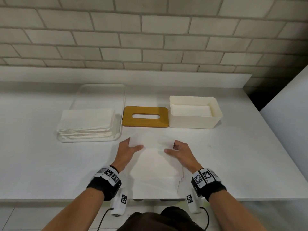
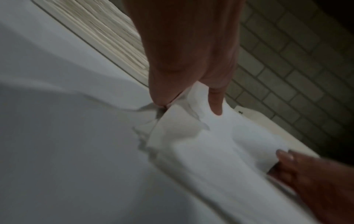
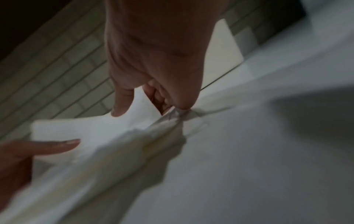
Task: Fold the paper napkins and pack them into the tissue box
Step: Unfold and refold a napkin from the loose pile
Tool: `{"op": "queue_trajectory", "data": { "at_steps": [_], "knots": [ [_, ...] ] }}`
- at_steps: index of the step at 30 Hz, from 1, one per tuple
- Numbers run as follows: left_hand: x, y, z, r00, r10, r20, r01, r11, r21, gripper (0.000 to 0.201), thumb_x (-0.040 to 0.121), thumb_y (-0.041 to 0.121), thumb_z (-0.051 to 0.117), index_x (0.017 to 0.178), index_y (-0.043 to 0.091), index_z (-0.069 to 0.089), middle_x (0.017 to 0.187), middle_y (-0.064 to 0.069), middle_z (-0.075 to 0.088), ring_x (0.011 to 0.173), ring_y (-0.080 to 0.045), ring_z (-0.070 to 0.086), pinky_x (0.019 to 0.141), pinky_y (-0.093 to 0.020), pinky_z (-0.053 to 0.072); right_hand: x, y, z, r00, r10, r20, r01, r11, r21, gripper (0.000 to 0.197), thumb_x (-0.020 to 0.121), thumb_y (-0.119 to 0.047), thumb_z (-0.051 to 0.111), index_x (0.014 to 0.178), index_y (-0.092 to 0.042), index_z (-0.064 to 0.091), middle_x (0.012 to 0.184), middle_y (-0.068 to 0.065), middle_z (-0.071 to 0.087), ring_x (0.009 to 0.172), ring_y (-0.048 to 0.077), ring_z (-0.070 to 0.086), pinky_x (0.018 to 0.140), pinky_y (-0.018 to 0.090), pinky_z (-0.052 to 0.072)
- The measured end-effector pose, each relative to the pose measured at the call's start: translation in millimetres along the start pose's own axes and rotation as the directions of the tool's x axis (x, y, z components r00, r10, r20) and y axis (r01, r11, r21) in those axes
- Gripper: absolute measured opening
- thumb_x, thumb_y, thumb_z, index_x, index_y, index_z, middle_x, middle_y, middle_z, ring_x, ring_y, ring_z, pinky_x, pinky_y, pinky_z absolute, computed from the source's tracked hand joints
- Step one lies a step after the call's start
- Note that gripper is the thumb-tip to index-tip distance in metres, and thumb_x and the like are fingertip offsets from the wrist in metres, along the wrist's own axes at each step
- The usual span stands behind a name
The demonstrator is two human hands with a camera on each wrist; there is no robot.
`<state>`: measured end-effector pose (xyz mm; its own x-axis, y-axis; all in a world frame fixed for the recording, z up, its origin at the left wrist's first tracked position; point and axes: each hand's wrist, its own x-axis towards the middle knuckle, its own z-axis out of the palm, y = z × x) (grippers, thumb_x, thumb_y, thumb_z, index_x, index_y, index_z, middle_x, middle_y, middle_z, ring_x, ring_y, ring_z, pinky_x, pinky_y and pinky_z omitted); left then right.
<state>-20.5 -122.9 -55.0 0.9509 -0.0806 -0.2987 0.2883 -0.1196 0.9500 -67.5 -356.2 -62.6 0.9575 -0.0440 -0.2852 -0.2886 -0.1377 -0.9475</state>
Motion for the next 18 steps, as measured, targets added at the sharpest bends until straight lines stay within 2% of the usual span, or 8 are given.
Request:
{"op": "queue_trajectory", "data": {
  "at_steps": [3,5,7,9,11,14,16,18],
  "knots": [
    [6.0,-5.3,0.2,0.999,0.035,-0.002,-0.034,0.991,0.132,0.046,0.079,0.015,0.077,0.122,0.011,0.061,0.115,-0.001,0.068,0.106,-0.019,0.063,0.099,-0.036,0.047,-1.7,-2.7,4.0,0.993,-0.096,-0.064,0.068,0.934,-0.35,0.07,0.074,-0.031,0.082,0.136,-0.026,0.049,0.134,-0.01,0.049,0.124,0.01,0.044,0.108,0.03,0.034],
    [13.8,-6.1,-1.6,0.999,0.023,-0.037,-0.015,0.979,0.204,0.038,0.084,0.016,0.072,0.119,0.005,0.062,0.116,-0.007,0.066,0.107,-0.023,0.061,0.099,-0.037,0.046,-5.2,-9.7,6.2,0.956,-0.29,-0.05,0.189,0.735,-0.651,0.074,0.077,-0.035,0.078,0.141,-0.027,0.042,0.137,-0.01,0.039,0.126,0.01,0.035,0.105,0.027,0.027],
    [19.2,-4.0,-3.6,0.998,0.01,-0.057,0.004,0.969,0.247,0.018,0.089,0.016,0.066,0.102,0.003,0.066,0.103,-0.009,0.068,0.097,-0.026,0.062,0.087,-0.034,0.049,-6.2,-16.7,15.3,0.935,-0.343,0.096,0.281,0.547,-0.789,0.067,0.079,-0.039,0.073,0.139,-0.028,0.045,0.134,-0.007,0.044,0.124,0.015,0.04,0.097,0.028,0.028],
    [21.2,-0.5,-4.9,0.999,-0.004,-0.05,0.017,0.964,0.265,0.01,0.091,0.012,0.062,0.081,0.01,0.063,0.078,-0.003,0.063,0.079,-0.022,0.058,0.07,-0.028,0.044,-2.6,-22.8,30.0,0.95,-0.216,0.224,0.303,0.481,-0.823,0.069,0.077,-0.042,0.072,0.139,-0.028,0.045,0.133,-0.005,0.047,0.123,0.019,0.041,0.096,0.032,0.03],
    [20.3,2.6,-6.9,1.0,-0.027,-0.017,0.03,0.969,0.244,0.018,0.091,0.011,0.061,0.074,0.013,0.061,0.07,0.001,0.059,0.07,-0.019,0.054,0.064,-0.027,0.042,4.6,-25.6,42.5,0.956,-0.103,0.275,0.293,0.391,-0.873,0.077,0.074,-0.045,0.071,0.142,-0.027,0.04,0.136,-0.003,0.047,0.126,0.021,0.039,0.1,0.037,0.031],
    [15.7,8.3,-8.6,0.998,-0.06,0.02,0.055,0.979,0.194,0.02,0.092,0.014,0.061,0.072,0.015,0.06,0.073,0.001,0.06,0.071,-0.017,0.055,0.065,-0.028,0.043,12.7,-30.6,52.9,0.958,-0.015,0.286,0.281,0.243,-0.929,0.078,0.071,-0.048,0.072,0.139,-0.023,0.041,0.136,0.0,0.048,0.126,0.023,0.037,0.102,0.043,0.029],
    [15.6,7.6,-11.7,0.993,-0.106,0.049,0.096,0.981,0.167,0.021,0.093,0.019,0.061,0.072,0.014,0.061,0.074,0.0,0.061,0.074,-0.018,0.056,0.068,-0.029,0.043,16.4,-34.3,55.5,0.961,0.047,0.273,0.253,0.25,-0.934,0.072,0.071,-0.046,0.073,0.133,-0.021,0.046,0.133,0.0,0.05,0.124,0.023,0.038,0.103,0.044,0.029],
    [15.7,6.2,-15.5,0.983,-0.162,0.087,0.149,0.979,0.137,0.021,0.093,0.027,0.061,0.084,0.009,0.067,0.085,-0.003,0.067,0.083,-0.021,0.059,0.074,-0.033,0.045,18.0,-37.0,57.5,0.955,0.099,0.281,0.245,0.276,-0.929,0.066,0.074,-0.042,0.073,0.13,-0.018,0.05,0.13,0.002,0.05,0.123,0.024,0.038,0.102,0.043,0.03]
  ]
}}
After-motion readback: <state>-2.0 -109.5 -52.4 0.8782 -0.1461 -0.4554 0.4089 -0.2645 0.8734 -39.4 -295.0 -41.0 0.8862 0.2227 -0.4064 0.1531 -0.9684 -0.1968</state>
